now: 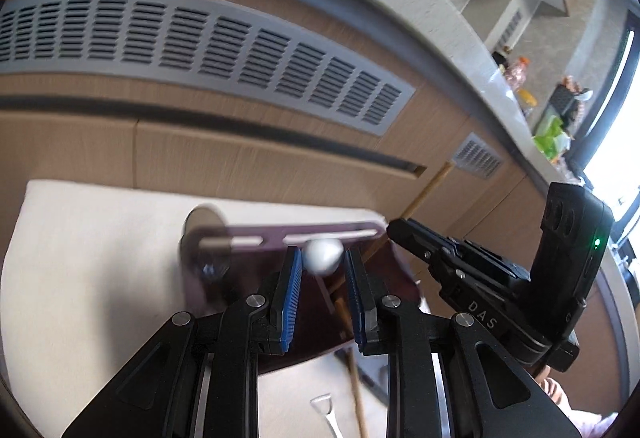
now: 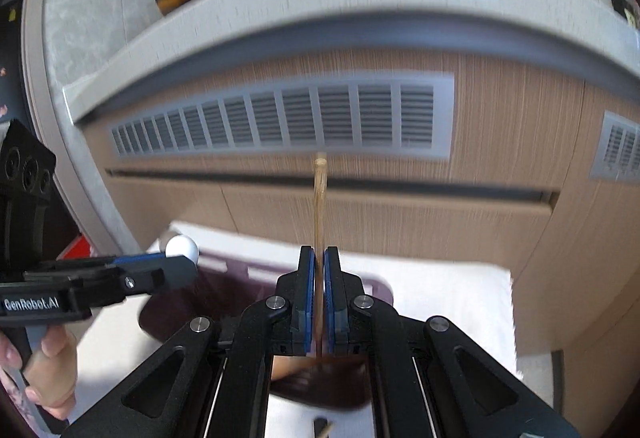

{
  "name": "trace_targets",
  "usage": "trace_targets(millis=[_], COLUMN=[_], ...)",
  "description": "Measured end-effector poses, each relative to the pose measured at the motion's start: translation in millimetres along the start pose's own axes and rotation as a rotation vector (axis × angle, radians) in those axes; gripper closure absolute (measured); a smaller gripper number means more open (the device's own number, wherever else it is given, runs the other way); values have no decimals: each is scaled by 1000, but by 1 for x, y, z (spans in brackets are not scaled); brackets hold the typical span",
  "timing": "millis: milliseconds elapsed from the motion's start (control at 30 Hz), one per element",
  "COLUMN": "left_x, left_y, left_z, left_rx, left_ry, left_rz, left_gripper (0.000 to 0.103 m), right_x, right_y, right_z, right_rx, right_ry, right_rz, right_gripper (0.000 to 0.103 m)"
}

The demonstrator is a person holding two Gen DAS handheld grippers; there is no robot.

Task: Organize utensils
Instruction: 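Open both tools to drop the spoon and chopstick into the caddy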

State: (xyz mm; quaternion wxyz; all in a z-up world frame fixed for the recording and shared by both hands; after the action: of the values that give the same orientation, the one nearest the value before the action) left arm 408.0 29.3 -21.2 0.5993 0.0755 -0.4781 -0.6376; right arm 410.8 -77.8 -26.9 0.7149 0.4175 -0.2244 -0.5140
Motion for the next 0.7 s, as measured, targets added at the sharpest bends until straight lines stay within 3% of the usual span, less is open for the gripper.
trace_targets(millis=[67,133,200,300,367,433,633,700], left_x=[-3,-3,-3,-3,-2,1,0,-1], left_y=[-7,-12,-16,-24,-33,-46,-105,-127], left_z=[9,21,36,57,68,76,79,76], left_rx=[4,15,38,63,65,61,-41,-91], left_ry=[6,16,52,106,144,193,234,239], left_rz=[6,4,-9,-42,-79,-129,-185,-191], left_gripper=[78,74,66,58,55,51,45,44], right_x=[0,1,4,7,10,9,15,20], right_y=[-11,-18,-25,-33,-41,-48,-87,-105], right_z=[-1,1,8,25,43,59,95,101], right_rx=[-24,-38,-42,-45,-43,-35,-83,-115], right_ry=[-2,-3,-18,-31,-58,-79,-150,-156], right_rz=[13,17,11,3,8,25,67,60], right_gripper=[90,73,66,64,54,34,10,8])
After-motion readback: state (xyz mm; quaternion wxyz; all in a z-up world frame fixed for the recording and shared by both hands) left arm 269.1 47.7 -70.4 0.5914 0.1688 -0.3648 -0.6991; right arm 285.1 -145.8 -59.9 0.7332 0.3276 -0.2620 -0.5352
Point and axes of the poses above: each gripper's, at about its wrist camera, not at the fingertips, and z roughly against the way its jaws point, x to its right, y to its top, the point moved 9 cm from there along -z, roughly the way its jaws point, and after that the axes turned 2 degrees about x, right-handed, at the moved point
